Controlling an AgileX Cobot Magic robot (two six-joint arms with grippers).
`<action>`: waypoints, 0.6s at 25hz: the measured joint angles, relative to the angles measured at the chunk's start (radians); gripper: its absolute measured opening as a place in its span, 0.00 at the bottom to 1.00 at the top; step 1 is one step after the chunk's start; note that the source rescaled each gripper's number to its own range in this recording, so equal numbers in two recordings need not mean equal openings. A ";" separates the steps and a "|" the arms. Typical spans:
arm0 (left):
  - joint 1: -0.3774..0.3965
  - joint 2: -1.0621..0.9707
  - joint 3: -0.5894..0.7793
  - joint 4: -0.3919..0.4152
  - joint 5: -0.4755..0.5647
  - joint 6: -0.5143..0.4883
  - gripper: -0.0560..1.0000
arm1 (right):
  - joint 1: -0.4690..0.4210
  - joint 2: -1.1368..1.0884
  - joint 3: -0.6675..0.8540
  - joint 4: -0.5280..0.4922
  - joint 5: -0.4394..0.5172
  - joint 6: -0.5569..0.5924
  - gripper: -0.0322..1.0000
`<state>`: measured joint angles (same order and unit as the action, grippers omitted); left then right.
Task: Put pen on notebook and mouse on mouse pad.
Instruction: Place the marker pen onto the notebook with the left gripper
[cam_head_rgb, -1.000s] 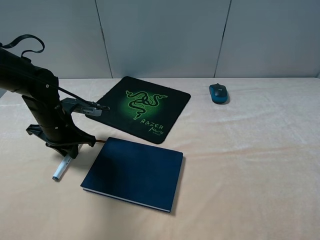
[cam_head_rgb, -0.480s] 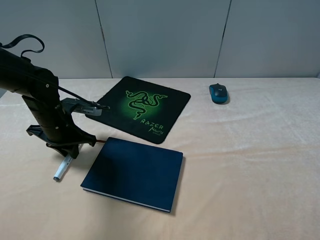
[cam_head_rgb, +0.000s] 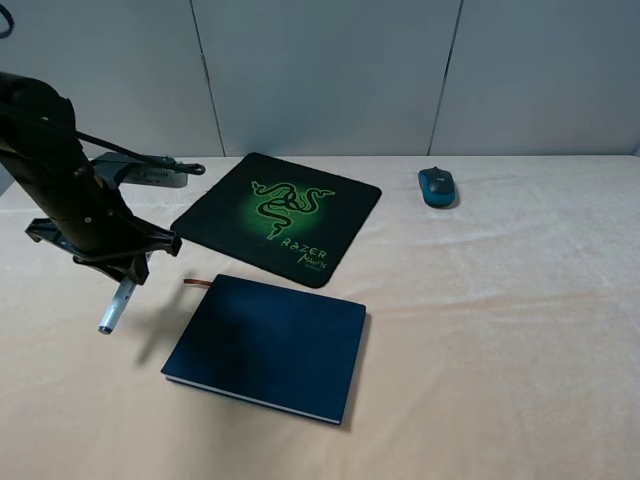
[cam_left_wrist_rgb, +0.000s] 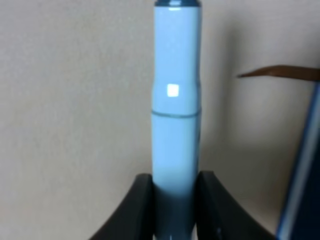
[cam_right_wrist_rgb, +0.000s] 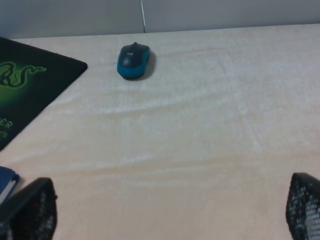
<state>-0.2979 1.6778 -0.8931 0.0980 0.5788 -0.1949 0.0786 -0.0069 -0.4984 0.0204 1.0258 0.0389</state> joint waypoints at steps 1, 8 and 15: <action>0.000 -0.016 0.000 -0.014 0.011 0.000 0.05 | 0.000 0.000 0.000 0.000 0.000 0.000 1.00; -0.013 -0.065 0.000 -0.098 0.067 0.000 0.05 | 0.000 0.000 0.000 0.000 0.000 0.000 1.00; -0.102 -0.065 0.000 -0.109 0.070 0.000 0.05 | 0.000 0.000 0.000 0.000 0.000 0.000 1.00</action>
<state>-0.4003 1.6131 -0.8931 -0.0105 0.6490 -0.1949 0.0786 -0.0069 -0.4984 0.0204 1.0258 0.0389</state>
